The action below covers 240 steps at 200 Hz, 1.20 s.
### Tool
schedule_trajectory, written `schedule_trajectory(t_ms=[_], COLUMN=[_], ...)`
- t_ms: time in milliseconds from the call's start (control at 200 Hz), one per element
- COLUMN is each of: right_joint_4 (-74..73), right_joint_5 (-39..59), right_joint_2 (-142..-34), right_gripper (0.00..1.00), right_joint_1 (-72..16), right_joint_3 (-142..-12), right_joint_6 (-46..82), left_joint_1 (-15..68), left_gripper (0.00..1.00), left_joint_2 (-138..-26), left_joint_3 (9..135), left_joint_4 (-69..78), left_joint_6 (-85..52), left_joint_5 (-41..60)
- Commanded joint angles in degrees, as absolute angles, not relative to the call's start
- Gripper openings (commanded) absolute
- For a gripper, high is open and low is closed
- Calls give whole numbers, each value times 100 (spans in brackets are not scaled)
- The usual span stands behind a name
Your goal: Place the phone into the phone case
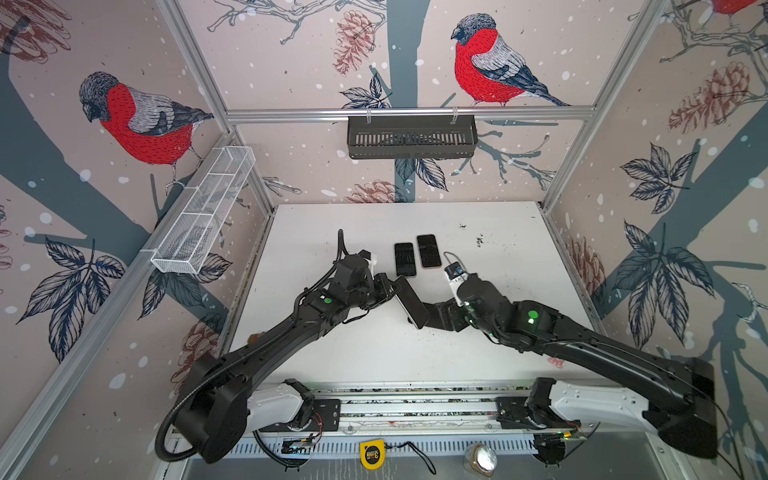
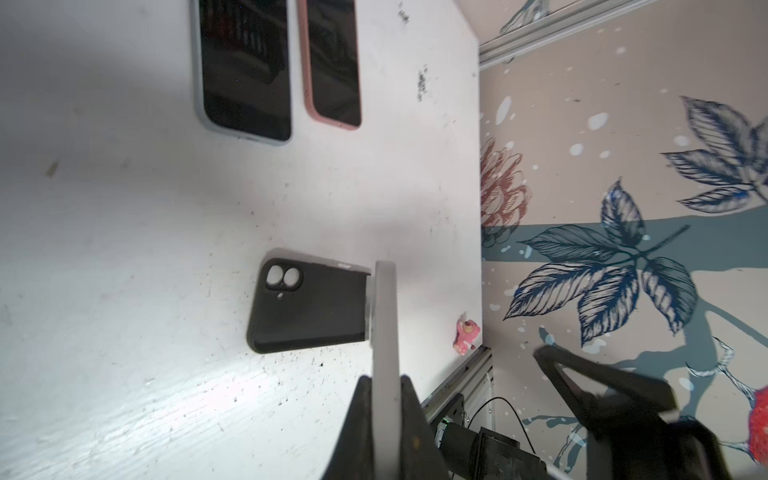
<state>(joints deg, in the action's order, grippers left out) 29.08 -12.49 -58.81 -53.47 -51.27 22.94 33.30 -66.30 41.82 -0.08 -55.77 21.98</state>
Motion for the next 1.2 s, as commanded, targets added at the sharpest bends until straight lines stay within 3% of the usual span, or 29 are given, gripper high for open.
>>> schedule_trajectory(t_ms=[0, 140, 375, 861, 1196], right_joint_4=[1835, 803, -2602, -5037, -5448], right_joint_5=[921, 2229, 3885, 4395, 4544], right_joint_2=[-5444, -4998, -4814, -5164, -5430], right_gripper=[80, 73, 64, 43, 34], right_joint_1=[-4575, -3683, -3428, -3313, -3305], right_joint_3=[-4801, -4288, -2890, -2240, -2407], right_joint_6=[2881, 3804, 6170, 7612, 7751], left_joint_1=[3278, 3202, 3197, 3244, 3378], left_gripper=[0, 0, 0, 0, 0], left_joint_2=[-6019, -5286, -5162, -5476, -5601], left_joint_3=[3691, 3030, 2273, 2149, 2136], left_joint_4=[1627, 2681, 5214, 6401, 6301], left_joint_6=[-5701, -6174, -7359, -8110, -8126], left_joint_5=[2232, 1933, 2040, 2062, 1947])
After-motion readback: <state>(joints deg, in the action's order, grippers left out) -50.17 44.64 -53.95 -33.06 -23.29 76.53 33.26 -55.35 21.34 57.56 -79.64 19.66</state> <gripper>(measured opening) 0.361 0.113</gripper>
